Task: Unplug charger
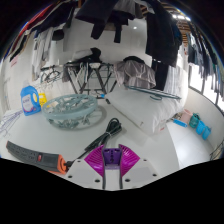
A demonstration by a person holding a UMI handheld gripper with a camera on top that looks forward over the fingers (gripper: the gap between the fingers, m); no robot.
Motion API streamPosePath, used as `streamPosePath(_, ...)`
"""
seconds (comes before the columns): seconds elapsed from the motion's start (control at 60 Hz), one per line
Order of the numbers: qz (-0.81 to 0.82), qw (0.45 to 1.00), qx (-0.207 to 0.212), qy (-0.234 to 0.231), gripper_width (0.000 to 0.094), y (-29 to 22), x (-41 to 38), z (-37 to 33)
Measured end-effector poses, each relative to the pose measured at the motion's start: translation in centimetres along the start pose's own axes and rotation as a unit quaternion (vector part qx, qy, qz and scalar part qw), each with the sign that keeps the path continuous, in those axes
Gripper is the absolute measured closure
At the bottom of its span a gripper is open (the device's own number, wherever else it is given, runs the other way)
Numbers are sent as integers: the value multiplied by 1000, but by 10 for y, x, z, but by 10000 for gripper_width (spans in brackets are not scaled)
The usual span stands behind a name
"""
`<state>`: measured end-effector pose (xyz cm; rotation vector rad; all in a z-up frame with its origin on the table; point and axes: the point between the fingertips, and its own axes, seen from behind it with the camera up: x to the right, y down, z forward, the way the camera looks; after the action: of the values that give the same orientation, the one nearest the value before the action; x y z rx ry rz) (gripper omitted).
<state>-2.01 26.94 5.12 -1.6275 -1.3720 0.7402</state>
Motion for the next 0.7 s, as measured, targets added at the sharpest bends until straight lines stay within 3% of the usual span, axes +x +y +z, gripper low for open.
streamPosePath(0.15,17,999,-36,3,617,41,12,20)
streamPosePath(0.3,12,999,-40,9,67,39,22,3)
streamPosePath(0.467,-15,1000,-5,-18,85,-5,18,-73)
streamPosePath(0.7,-11,999,28,-44,84,-61,-2,-252)
